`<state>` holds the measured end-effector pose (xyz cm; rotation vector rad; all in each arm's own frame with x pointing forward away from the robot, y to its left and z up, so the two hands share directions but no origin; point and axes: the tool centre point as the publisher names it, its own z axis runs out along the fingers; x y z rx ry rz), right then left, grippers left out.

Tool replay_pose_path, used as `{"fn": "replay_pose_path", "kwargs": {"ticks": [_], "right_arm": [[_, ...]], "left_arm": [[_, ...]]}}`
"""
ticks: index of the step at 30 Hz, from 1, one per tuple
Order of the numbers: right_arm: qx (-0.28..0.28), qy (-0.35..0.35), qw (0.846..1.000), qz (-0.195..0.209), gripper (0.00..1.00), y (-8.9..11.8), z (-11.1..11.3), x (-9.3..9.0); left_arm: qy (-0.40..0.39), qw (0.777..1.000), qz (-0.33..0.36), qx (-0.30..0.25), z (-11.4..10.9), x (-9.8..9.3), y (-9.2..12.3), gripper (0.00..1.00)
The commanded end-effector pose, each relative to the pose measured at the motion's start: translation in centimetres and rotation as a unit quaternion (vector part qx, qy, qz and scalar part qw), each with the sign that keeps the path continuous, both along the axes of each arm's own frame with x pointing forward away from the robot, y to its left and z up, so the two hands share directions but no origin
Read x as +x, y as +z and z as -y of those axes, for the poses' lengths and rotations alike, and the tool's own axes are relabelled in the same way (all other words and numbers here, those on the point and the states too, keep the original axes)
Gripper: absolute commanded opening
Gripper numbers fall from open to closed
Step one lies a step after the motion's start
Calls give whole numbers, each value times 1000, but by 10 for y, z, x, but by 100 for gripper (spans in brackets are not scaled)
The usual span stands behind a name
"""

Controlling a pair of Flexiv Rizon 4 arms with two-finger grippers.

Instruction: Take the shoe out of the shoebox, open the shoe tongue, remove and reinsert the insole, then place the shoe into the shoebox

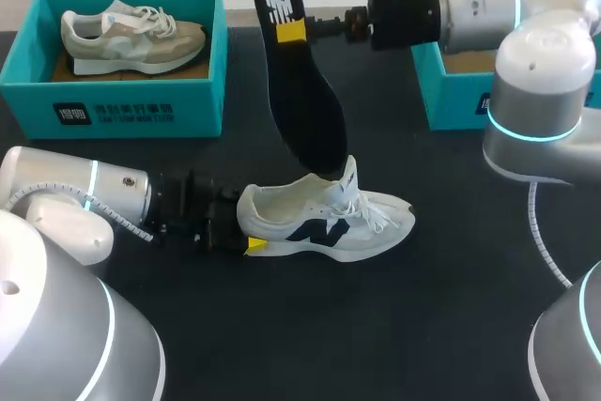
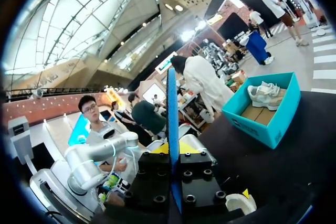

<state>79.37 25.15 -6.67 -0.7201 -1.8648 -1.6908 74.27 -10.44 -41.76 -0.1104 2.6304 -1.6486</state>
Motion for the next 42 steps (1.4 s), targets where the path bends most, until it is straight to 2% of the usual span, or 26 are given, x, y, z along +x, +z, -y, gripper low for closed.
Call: {"fn": "replay_pose_path", "kwargs": {"ticks": [1, 14, 32, 37, 42], "right_arm": [[-2, -2, 1000, -1, 0, 1, -2, -1], [5, 3, 1000, -5, 0, 2, 2, -1], [-7, 12, 999, -30, 0, 15, 59, -11], [-10, 15, 999, -38, 0, 18, 67, -18], [-10, 6, 999, -49, 0, 19, 76, -34]], "left_arm": [[-1, 1000, -1, 1, 3, -2, -6, 0], [-1, 1000, -1, 1, 3, -2, -6, 0], [-1, 1000, -1, 1, 3, -2, -6, 0], [-1, 1000, -1, 1, 3, -2, -6, 0], [-1, 1000, -1, 1, 3, -2, -6, 0]]}}
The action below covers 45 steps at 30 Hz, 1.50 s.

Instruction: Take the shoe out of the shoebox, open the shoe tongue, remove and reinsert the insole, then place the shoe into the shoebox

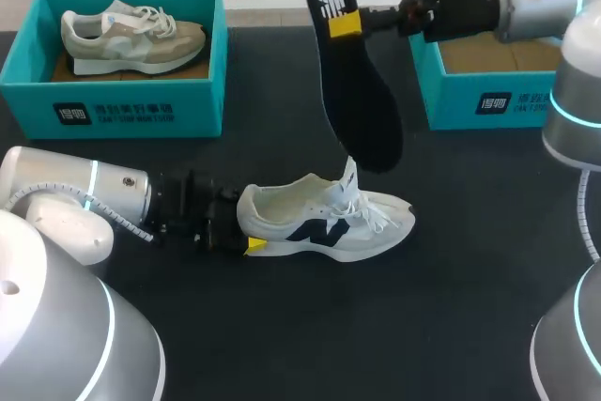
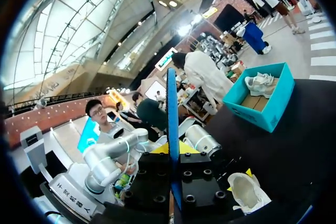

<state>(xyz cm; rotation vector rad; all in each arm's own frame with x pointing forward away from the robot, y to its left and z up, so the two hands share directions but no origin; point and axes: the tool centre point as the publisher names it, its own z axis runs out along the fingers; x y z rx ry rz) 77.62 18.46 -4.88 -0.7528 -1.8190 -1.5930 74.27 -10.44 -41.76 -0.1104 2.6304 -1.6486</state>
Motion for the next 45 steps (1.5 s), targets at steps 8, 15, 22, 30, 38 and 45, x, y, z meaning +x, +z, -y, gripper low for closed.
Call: {"fn": "replay_pose_path", "kwargs": {"ticks": [8, 15, 22, 30, 38, 45], "right_arm": [[-2, -18, 1000, -9, 0, 3, 12, -30], [-1, -23, 1000, -15, 0, 1, 12, -38], [3, -20, 1000, -19, 0, 0, 9, -47], [-3, -26, 1000, -18, 0, 2, 9, -52], [-3, -26, 1000, -18, 0, 2, 9, -52], [-3, -26, 1000, -18, 0, 2, 9, -52]], "left_arm": [[-1, 1000, -1, 1, 3, -2, -6, 0], [-1, 1000, -1, 1, 3, -2, -6, 0], [-1, 1000, -1, 1, 3, -2, -6, 0], [-1, 1000, -1, 1, 3, -2, -6, 0], [-1, 1000, -1, 1, 3, -2, -6, 0], [-1, 1000, -1, 1, 3, -2, -6, 0]]}}
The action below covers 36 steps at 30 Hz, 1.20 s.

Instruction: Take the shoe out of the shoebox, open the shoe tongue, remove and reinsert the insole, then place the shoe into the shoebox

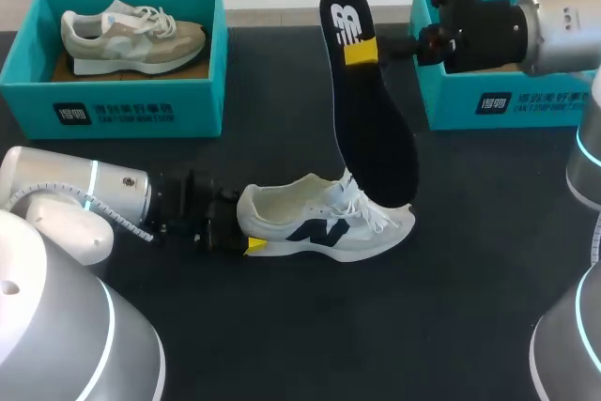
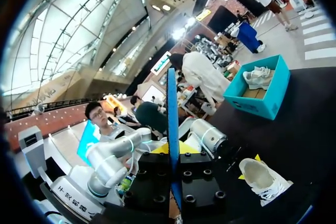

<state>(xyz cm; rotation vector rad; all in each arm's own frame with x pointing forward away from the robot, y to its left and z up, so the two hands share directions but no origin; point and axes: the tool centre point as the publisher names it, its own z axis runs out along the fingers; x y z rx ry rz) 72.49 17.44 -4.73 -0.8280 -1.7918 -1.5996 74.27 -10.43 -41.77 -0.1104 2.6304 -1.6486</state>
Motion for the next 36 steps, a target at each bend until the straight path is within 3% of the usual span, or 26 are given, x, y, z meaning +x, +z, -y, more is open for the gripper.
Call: {"fn": "replay_pose_path", "kwargs": {"ticks": [1, 13, 36], "right_arm": [[-2, -1, 1000, -1, 0, 0, -1, -1], [-2, -1, 1000, -1, 0, 0, -1, -1], [17, -29, 999, -26, 0, -7, -7, -65]], "left_arm": [[-1, 1000, -1, 1, 3, -2, -6, 0], [-1, 1000, -1, 1, 3, -2, -6, 0], [-1, 1000, -1, 1, 3, -2, -6, 0]]}}
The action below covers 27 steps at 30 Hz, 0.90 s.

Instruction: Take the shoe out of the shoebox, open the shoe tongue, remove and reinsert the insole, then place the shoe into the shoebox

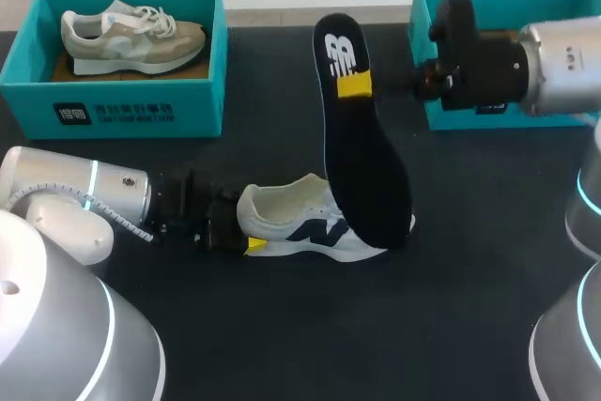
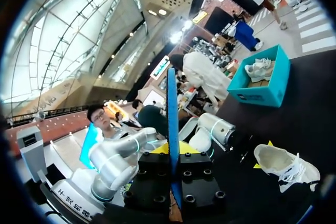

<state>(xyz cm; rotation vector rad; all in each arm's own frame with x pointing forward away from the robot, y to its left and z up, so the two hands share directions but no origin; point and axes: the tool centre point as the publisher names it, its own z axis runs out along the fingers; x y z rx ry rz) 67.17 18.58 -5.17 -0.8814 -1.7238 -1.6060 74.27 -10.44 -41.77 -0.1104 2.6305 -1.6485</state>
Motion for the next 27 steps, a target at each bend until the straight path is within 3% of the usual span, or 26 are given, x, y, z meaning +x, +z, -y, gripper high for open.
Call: {"fn": "replay_pose_path", "kwargs": {"ticks": [1, 27], "right_arm": [[2, -13, 1000, 0, 0, -2, 5, -12], [-2, -11, 1000, 0, 0, 3, 5, -26]], "left_arm": [[-1, 1000, -1, 1, 3, -2, -6, 0], [-1, 1000, -1, 1, 3, -2, -6, 0]]}}
